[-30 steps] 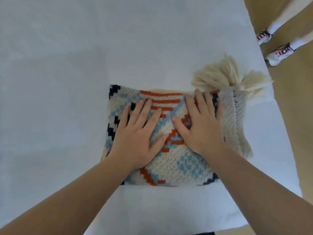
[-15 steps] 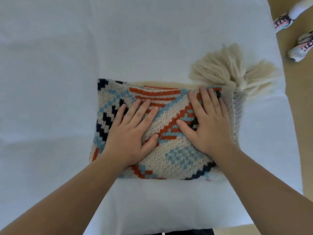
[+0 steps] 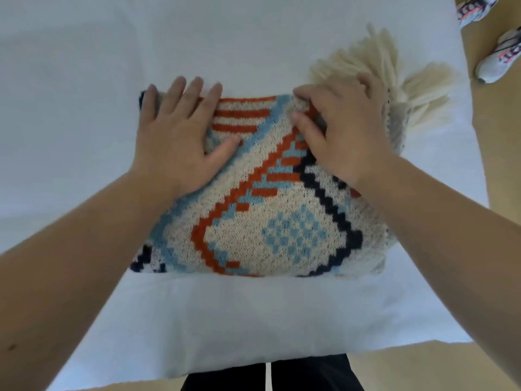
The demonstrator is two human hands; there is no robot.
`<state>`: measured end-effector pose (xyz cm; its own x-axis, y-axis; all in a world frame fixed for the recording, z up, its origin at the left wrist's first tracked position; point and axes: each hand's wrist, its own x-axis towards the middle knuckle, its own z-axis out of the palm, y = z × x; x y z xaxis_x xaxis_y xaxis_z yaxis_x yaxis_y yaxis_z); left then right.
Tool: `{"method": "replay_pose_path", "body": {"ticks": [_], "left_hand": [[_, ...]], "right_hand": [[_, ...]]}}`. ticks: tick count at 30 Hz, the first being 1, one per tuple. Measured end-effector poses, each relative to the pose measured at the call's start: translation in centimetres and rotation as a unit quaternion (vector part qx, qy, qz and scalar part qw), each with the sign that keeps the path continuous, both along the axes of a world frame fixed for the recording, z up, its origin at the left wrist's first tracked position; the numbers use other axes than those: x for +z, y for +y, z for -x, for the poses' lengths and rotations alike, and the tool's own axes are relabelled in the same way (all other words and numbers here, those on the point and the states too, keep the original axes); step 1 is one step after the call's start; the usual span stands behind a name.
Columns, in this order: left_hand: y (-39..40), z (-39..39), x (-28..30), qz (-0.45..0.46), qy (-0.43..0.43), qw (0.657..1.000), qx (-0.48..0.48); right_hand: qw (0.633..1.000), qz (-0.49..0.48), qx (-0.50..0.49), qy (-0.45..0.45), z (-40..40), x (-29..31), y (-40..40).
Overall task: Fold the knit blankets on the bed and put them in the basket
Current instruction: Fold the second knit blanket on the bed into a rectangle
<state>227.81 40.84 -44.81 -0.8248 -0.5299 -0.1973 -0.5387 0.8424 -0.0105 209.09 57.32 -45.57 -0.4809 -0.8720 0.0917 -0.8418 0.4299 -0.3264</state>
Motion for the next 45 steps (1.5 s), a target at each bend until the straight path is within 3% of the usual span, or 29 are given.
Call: {"method": "replay_pose_path", "body": {"ticks": [2,4,6,8,11,13,16,20,23,27,31,35,40,42,43,45], "left_hand": [[-0.5,-0.2,-0.3,0.018,-0.005,1.000,-0.007],[-0.4,-0.5,-0.1,0.063,0.055,0.996,-0.004],[-0.7,-0.5,0.5,0.100,0.104,0.990,0.001],[-1.5,-0.4,0.6,0.121,0.092,0.988,-0.005],[-3.1,-0.4,-0.3,0.111,0.033,0.993,0.017],[-3.2,0.1,0.2,0.099,0.039,0.993,0.046],[1.6,0.5,2.3,0.051,0.098,0.993,0.031],[9.5,-5.0,0.5,-0.070,0.059,0.986,-0.136],[8.0,-9.7,-2.2,-0.067,0.014,0.989,-0.128],[7.8,-11.5,-1.4,-0.037,0.068,0.992,-0.103],[8.9,-10.5,-1.7,-0.020,0.094,0.986,-0.134],[6.9,-12.7,-2.7,-0.025,0.061,0.988,-0.138],[5.9,-15.7,-1.9,-0.084,0.037,0.995,-0.049],[6.5,-15.2,-1.2,-0.142,0.087,0.986,0.025],[6.8,-14.1,-0.3,-0.198,0.134,0.966,0.097],[6.1,-11.8,0.9,-0.334,0.236,0.865,0.291]], "right_hand": [[0.999,-0.015,-0.048,0.007,-1.0,0.6,0.2],[0.996,-0.010,-0.089,-0.003,-3.8,1.8,1.2],[0.998,-0.043,-0.036,-0.013,-7.5,1.9,2.9],[0.993,-0.120,0.011,-0.015,-8.9,0.4,4.7],[0.985,-0.167,-0.036,-0.013,-5.6,-2.0,5.0],[0.982,-0.181,-0.056,-0.007,-3.8,-1.8,4.2],[0.986,-0.159,-0.050,-0.006,-4.6,-0.5,3.6],[0.992,-0.121,-0.020,0.001,-8.1,-0.6,6.2],[0.988,-0.151,-0.042,-0.018,-7.7,-2.5,8.8],[0.987,-0.121,-0.109,-0.018,-7.8,-0.8,8.5],[0.999,-0.047,0.019,0.010,-14.6,-0.8,8.5],[0.993,-0.106,0.032,0.030,-12.9,-3.6,10.5],[0.993,-0.105,-0.042,0.012,-10.5,-2.9,12.9],[0.981,-0.099,-0.148,-0.074,-9.6,-1.7,13.7],[0.959,-0.076,-0.220,-0.159,-9.2,-0.8,13.7],[0.876,0.001,-0.359,-0.324,-8.3,0.8,12.7]]}}
